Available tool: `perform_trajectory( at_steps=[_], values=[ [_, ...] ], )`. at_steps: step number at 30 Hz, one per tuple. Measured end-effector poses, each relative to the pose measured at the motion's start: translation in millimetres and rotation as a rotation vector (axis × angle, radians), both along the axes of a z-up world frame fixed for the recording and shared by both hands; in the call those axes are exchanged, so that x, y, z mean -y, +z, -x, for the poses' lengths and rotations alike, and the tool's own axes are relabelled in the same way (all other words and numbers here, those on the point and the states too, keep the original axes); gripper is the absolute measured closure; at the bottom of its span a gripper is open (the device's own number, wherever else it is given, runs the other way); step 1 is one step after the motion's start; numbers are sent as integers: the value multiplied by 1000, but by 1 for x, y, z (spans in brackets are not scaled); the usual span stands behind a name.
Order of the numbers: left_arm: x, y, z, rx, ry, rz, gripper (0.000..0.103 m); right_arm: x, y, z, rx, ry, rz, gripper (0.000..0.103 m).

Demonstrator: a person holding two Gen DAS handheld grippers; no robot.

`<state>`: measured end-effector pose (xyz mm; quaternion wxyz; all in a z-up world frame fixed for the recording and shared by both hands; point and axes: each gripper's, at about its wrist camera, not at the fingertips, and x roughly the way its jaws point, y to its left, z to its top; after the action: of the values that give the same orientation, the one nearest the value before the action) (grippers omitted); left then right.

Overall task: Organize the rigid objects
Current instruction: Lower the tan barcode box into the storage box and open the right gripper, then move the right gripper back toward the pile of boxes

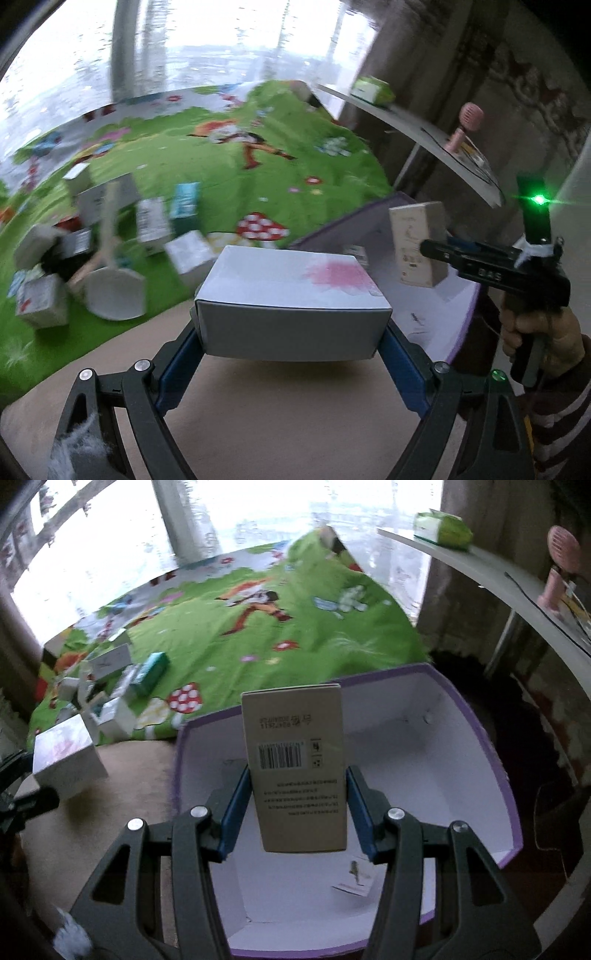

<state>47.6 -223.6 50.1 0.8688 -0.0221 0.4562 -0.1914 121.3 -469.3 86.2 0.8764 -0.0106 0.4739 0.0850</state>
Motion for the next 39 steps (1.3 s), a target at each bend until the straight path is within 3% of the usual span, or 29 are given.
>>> perform_trajectory(
  at_steps=[6,12,15,22,28,39],
  values=[
    [36,-1,-3,-6,-94,-5,11,11,-1,-1,6,-61,30,47],
    [58,-5,-12,-47,-140,39,10,16,2,-1,16,-92,66,47],
    [60,-6,-11,-48,-144,42,9,18,4,0,20,-107,78,33],
    [44,-4,-12,-41,-94,88,9,18,2,-1,9,-107,65,30],
    [33,1,-8,-5,-76,82,9,14,2,-1,4,-96,55,29],
    [-21,2,-1,-5,64,152,9,-15,-1,-1,-16,-31,-12,26]
  ],
)
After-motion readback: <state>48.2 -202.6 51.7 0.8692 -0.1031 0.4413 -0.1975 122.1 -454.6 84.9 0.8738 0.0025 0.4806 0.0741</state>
